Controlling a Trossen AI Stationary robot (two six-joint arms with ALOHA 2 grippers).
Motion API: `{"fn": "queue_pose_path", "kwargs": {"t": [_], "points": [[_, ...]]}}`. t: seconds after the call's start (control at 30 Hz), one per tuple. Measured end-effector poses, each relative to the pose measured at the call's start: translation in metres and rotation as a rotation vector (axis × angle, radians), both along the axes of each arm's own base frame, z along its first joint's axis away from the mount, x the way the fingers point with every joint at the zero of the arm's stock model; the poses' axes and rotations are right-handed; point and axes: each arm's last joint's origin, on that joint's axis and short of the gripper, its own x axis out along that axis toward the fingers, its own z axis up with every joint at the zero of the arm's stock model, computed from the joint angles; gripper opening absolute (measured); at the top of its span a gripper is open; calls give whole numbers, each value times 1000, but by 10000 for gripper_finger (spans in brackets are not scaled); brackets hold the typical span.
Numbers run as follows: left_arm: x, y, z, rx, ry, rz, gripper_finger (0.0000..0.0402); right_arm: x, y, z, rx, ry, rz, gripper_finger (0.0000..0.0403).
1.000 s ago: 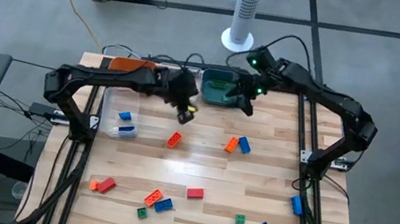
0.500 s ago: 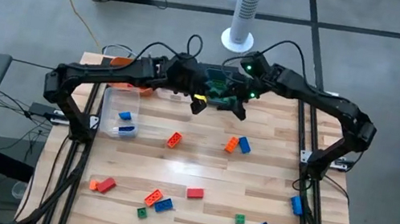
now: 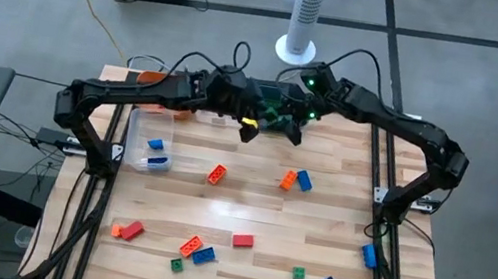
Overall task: Sort blocks
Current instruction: Put the green game piece into the blue bin
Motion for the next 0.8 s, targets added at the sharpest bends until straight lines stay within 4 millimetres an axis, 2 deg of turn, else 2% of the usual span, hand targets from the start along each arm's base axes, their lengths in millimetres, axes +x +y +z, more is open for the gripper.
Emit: {"fn": "queue_pose_path", "kwargs": {"t": [0.23, 0.47, 0.57, 0.67, 0.8], "points": [[1, -2, 2, -5, -21, -17, 73, 4, 4, 2, -15, -28, 14, 186], [2, -4, 1, -4, -17, -23, 73, 5, 6, 2, -8, -23, 19, 92], [1, -3, 0, -3, -6, -1, 76, 5, 6, 2, -10, -26, 18, 84], [0, -4, -2, -25, 14, 38, 98, 3, 3, 2, -19, -23, 16, 84], [-7, -6, 2, -60, 24, 73, 157, 0, -2, 2, -24, -19, -3, 84]]}}
